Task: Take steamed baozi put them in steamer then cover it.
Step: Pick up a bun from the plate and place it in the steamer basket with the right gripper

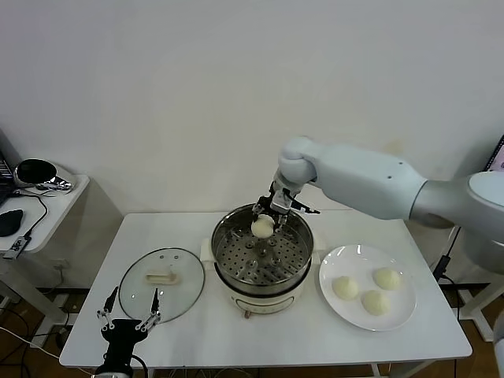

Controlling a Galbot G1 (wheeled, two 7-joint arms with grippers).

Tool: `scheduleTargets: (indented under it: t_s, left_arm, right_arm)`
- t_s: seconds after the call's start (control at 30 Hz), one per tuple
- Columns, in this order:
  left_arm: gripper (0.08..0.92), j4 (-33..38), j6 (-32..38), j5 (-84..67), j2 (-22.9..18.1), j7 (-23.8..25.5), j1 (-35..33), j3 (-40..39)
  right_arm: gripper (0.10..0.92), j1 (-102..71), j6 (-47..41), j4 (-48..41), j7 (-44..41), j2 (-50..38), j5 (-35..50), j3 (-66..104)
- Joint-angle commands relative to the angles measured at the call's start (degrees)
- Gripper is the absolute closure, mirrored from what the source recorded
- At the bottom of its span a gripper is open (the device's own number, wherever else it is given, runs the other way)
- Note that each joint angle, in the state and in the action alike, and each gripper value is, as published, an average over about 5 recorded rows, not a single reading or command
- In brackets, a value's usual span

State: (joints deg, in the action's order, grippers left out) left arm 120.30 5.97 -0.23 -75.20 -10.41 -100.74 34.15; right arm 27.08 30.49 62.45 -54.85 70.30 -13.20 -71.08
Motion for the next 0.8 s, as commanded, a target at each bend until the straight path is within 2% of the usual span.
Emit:
scheduleTargets:
  t_s: [0.03,0.23,0.47,0.6,0.67,0.8]
  left_arm:
    - [0.177,-0.05,0.03,0.00,0.01,0.03,0.01,0.05]
    - [0.177,-0.10,0.21,-0.03,-0.14,0.05,0.08,0.04]
    - [0.177,0.09,0.32,-0.09,-0.31,-0.06,-0.03,0.17]
    - [0.177,0.24,0.31,-0.12,-0.38,-0.06,-0.02,0.27]
    - [0.177,0.48,0.30,-0.10,-0.37,-0.06,-0.10,0.30]
    - [0.177,1.30,0.25,-0.15,-0.19,-0.05,-0.49,0.50]
  right_arm:
    - [0.457,-2.28,4.62,-3.24,1.67,1.77,-6.66,0.43]
    - [0.441,-3.20,5.88,-5.71,2.61,3.01,-9.72,1.58]
    - [0.273,-3.14,6.31,-5.87,3.33,3.34,-9.11,1.48]
    - [0.210,0.15,4.17,-3.21,2.80,2.04,-3.83,0.50]
    - [0.205,3.33,-0.23,0.65,1.78,0.06,2.17,-0.96]
    - [0.203,11.15,-17.97,12.83,-0.73,-7.69,15.18,-5.16]
